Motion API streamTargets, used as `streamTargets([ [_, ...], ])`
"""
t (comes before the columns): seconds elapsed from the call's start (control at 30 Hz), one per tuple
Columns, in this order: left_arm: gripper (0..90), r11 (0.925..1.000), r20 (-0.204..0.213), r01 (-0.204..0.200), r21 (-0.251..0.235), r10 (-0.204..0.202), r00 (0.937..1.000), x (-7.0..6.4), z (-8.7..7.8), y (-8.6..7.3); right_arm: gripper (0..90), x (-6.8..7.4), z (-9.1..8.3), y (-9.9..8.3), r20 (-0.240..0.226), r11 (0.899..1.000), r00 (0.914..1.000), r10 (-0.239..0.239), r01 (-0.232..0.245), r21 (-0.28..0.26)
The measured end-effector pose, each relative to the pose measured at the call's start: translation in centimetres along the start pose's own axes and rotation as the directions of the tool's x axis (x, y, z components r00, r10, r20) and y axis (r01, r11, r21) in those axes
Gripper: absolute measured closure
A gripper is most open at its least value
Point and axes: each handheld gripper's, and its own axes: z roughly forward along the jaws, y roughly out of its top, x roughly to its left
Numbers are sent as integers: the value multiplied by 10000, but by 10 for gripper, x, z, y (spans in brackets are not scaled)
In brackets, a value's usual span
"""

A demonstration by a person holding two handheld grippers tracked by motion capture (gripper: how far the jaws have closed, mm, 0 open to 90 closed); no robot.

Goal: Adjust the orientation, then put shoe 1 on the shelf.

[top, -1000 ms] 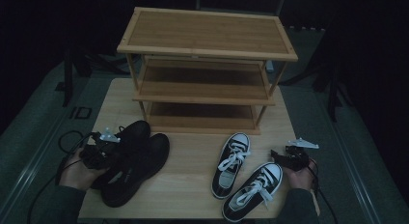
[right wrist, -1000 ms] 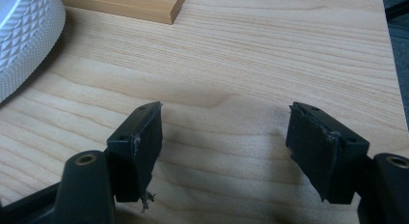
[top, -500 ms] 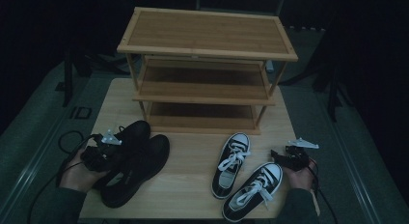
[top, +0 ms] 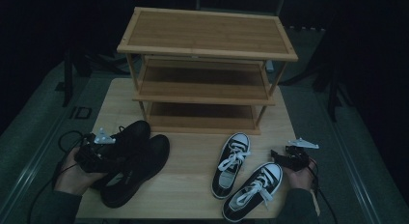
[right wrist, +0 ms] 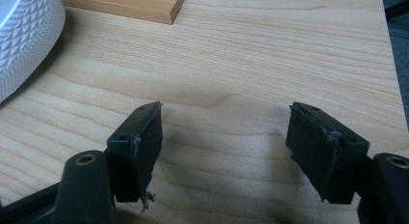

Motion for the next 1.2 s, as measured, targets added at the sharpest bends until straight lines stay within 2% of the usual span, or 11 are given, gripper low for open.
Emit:
streamTargets([
  [0.07, 318, 9999, -33, 139, 41, -139, 9999, 3, 0, -1, 284, 0, 0, 0, -1, 10000, 10000, 1, -1, 1],
  [0.23, 288, 9988, 179, 486, 63, -487, 9987, 10, -1, -4, 284, 0, 0, 0, -4, 10000, 10000, 2, -2, -1],
  [0.57, 254, 9951, 873, 991, 0, -987, 9913, 24, -5, -10, 284, 0, 0, 0, -12, 10000, 10000, 10, -10, 0],
  [0.9, 211, 9961, 1155, 867, 170, -881, 9894, 25, 1, -11, 284, 0, 0, 0, -14, 10000, 10000, 10, -10, 0],
  [1.2, 254, 9970, 1248, 738, 230, -761, 9893, 25, 3, -11, 284, 0, 0, 0, -12, 10000, 10000, 8, -8, -2],
])
